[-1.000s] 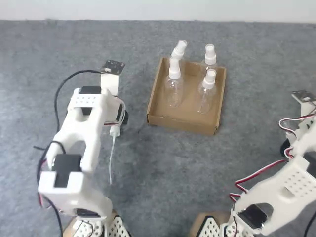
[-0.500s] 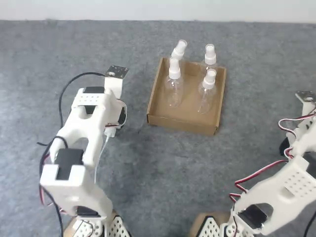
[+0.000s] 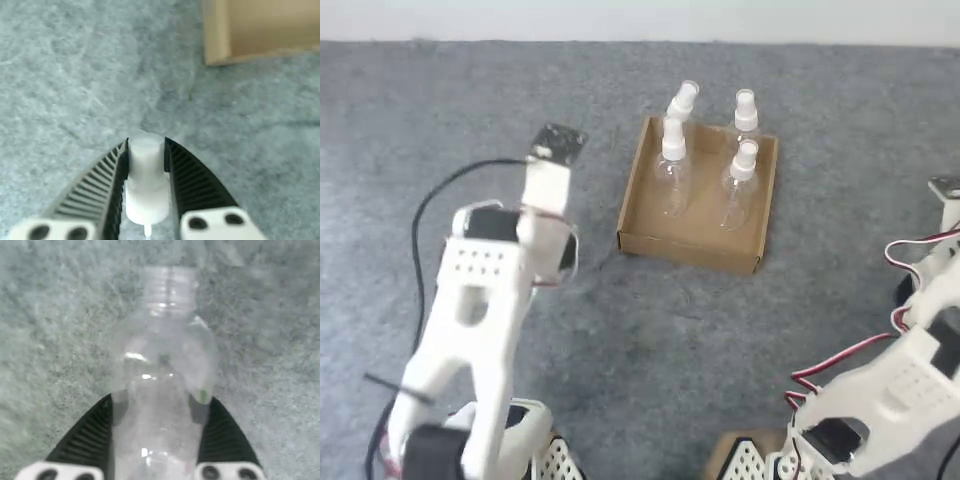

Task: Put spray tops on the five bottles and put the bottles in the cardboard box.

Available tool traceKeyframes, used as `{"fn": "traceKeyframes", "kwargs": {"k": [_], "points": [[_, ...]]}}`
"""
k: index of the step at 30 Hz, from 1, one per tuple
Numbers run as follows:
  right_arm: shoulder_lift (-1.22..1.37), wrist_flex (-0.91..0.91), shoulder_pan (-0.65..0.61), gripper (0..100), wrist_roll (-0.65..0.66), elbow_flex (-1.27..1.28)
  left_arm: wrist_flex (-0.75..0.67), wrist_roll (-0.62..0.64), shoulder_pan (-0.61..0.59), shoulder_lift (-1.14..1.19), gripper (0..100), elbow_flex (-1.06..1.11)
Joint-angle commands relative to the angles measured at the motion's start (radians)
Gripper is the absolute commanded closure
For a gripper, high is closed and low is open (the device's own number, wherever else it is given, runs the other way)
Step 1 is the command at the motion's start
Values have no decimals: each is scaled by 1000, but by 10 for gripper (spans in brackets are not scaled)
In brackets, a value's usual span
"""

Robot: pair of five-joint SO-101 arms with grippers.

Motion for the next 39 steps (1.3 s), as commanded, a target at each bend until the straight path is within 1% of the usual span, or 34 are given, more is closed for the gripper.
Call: {"fn": "traceKeyframes", "kwargs": {"k": [1,6,12,19,25,35,37,39], "points": [[-84,15,-2,812,-3,21,-54,18,38,-180,988,110],[-84,-22,-48,790,-8,61,-55,15,40,-235,988,147],[-84,-21,-111,789,-17,-21,-55,14,40,-235,988,148],[-84,-28,-124,788,-34,-84,-60,14,41,-235,988,150],[-79,-30,-173,788,-46,-101,-61,14,41,-235,988,150],[128,-19,-171,794,-46,-222,-58,14,41,-235,988,150],[151,-19,-171,812,-48,-230,-58,14,41,-235,988,150],[153,-19,-171,868,-49,-230,-61,14,41,-235,988,150]]}}
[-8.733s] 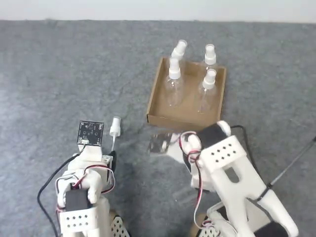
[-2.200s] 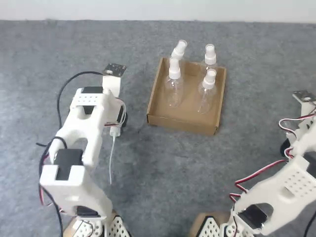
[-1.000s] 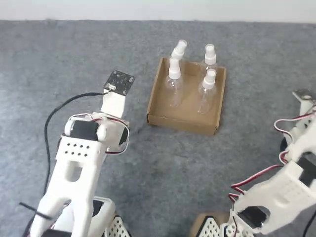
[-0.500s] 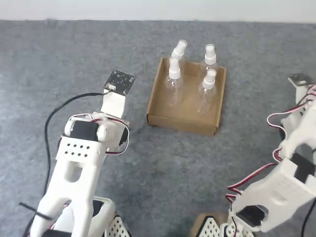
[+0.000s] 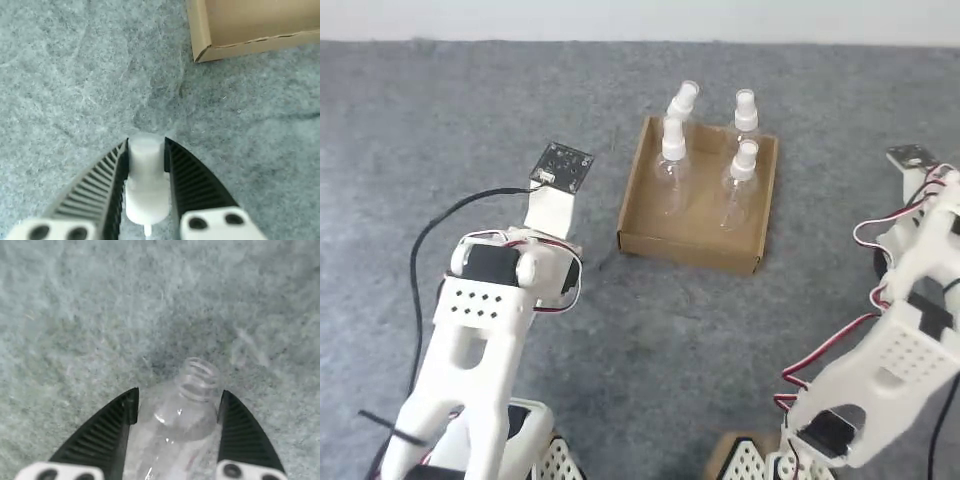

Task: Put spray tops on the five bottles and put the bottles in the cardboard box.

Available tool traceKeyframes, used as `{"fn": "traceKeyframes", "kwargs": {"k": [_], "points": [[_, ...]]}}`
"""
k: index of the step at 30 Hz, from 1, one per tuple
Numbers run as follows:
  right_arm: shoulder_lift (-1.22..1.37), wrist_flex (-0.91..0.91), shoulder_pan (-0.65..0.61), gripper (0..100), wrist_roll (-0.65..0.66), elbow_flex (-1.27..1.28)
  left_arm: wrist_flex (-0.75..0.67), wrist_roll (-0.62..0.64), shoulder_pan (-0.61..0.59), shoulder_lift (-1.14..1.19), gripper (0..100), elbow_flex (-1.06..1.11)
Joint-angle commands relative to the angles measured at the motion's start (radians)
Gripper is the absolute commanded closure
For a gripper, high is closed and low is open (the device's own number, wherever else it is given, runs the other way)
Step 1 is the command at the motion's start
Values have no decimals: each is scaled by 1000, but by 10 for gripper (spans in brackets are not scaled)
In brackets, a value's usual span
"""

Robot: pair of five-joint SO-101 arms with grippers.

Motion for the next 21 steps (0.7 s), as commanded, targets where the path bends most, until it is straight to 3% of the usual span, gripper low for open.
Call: {"fn": "traceKeyframes", "kwargs": {"k": [1,4,10,14,21], "points": [[-19,-2,-2,905,-31,-64,-28,9,5,-40,988,-4],[-48,22,-2,996,-64,-94,-28,9,5,-40,988,-4],[-213,133,-12,993,-72,-152,-26,11,5,-48,988,-8],[-406,145,-38,993,-152,-138,-18,15,5,-48,988,-61],[-846,68,-242,993,-184,187,112,37,6,-48,988,-243]]}}
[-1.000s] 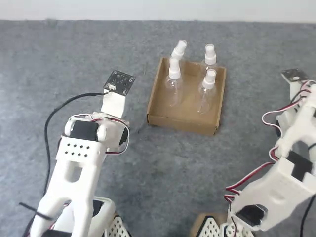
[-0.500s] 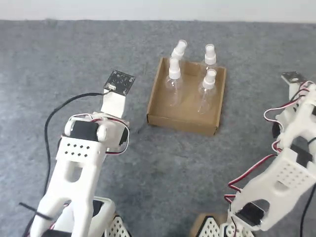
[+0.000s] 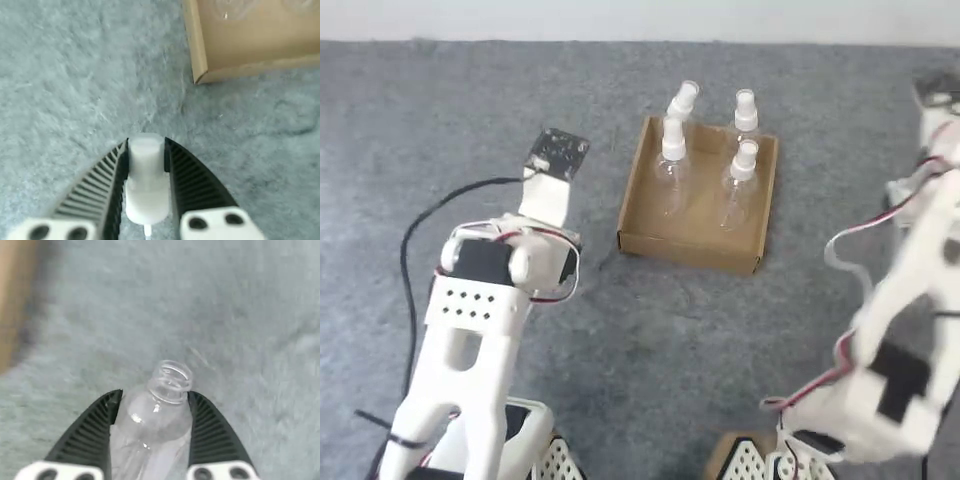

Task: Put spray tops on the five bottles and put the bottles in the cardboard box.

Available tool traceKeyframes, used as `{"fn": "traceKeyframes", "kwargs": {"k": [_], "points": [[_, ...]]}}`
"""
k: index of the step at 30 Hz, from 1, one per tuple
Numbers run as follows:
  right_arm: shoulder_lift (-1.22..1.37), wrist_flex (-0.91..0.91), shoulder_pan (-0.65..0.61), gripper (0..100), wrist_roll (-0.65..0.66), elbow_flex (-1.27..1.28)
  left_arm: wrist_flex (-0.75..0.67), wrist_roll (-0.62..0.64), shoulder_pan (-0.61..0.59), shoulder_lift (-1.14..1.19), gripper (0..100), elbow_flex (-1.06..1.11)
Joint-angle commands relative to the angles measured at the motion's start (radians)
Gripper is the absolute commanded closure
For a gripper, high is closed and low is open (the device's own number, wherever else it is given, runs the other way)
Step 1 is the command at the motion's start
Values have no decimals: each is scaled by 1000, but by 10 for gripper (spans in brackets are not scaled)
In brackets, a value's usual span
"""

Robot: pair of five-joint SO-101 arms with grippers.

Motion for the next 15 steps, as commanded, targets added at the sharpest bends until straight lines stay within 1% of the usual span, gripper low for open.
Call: {"fn": "traceKeyframes", "kwargs": {"k": [1,4,7,9,11,15], "points": [[-314,-88,-81,993,-17,206,71,26,6,-38,988,-137],[-539,-185,-111,993,-34,440,100,26,6,-38,988,-183],[-733,-249,-189,993,-64,624,114,43,6,-38,988,-252],[-845,-259,-285,993,-97,698,132,74,8,-38,988,-329],[-932,-246,-392,993,-140,718,157,92,8,-38,988,-430],[-997,-206,-648,993,-226,717,224,121,8,-38,989,-693]]}}
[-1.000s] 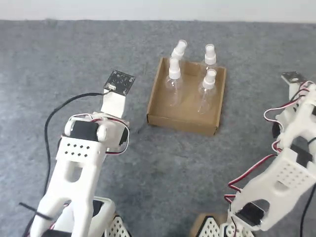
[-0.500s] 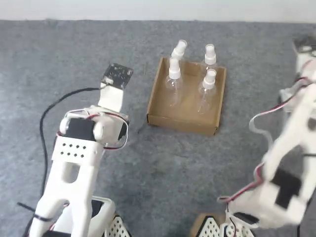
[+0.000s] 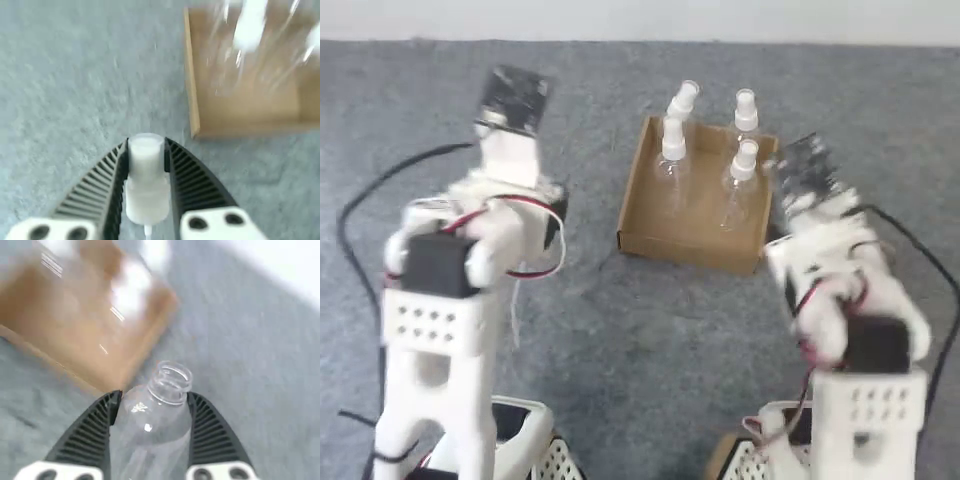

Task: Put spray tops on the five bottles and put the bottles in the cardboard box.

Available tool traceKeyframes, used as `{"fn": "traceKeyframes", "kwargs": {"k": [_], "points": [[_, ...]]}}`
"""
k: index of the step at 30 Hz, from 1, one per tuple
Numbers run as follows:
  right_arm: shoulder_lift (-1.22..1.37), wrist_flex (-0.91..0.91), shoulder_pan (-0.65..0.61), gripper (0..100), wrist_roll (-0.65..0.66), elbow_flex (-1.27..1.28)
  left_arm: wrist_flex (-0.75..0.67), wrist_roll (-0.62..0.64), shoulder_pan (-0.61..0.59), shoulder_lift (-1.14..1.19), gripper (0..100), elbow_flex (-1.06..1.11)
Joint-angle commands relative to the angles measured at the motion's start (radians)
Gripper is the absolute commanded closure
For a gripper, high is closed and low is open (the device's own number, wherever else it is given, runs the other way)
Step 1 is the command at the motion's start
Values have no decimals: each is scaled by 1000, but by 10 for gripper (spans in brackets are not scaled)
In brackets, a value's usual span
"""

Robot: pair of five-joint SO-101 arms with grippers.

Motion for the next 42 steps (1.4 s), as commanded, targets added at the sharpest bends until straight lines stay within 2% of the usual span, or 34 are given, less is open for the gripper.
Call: {"fn": "traceKeyframes", "kwargs": {"k": [1,4,7,11,15,20,30,42], "points": [[-56,16,-239,993,-83,2,78,40,8,-37,989,-349],[-48,-21,-410,993,-141,17,124,68,8,-28,989,-565],[-47,-102,-550,993,-169,46,135,118,8,-28,989,-693],[-42,-286,-674,993,-167,143,91,189,8,-29,989,-730],[-42,-455,-753,993,-167,261,55,201,44,-29,989,-730],[-42,-535,-788,993,-166,330,49,230,155,-26,989,-730],[-54,-550,-854,993,-169,413,-206,262,158,-28,989,-461],[-54,-552,-851,993,-169,413,-219,262,132,-37,989,-302]]}}
